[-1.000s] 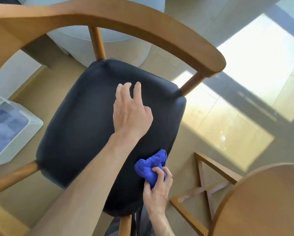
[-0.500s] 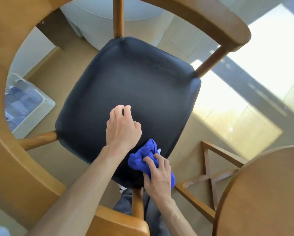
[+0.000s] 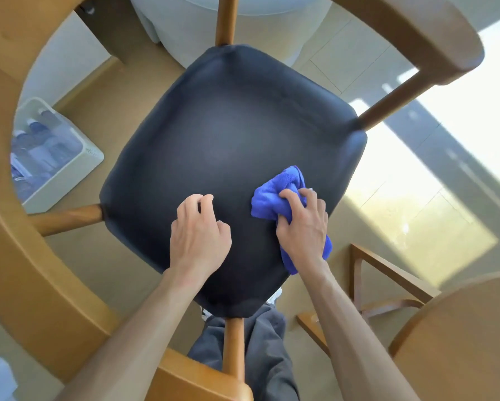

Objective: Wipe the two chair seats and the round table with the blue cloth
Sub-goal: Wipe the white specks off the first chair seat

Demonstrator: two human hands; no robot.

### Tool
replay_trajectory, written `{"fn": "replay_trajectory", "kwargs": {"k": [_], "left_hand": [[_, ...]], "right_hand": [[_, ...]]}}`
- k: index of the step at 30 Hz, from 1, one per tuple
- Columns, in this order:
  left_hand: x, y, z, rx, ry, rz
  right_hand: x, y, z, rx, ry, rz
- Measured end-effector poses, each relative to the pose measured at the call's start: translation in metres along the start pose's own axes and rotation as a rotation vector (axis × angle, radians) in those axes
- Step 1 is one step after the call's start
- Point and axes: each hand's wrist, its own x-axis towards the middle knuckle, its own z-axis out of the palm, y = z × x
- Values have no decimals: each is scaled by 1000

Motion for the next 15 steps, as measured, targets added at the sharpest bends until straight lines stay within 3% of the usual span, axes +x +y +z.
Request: {"fn": "replay_trajectory", "kwargs": {"k": [11,15], "left_hand": [[-2,-12,14,-55,9,-83],[-1,-11,15,-88,22,-98]], "right_hand": [[147,23,-31,-79,76,171],[163,19,-33,-64,76,239]]}}
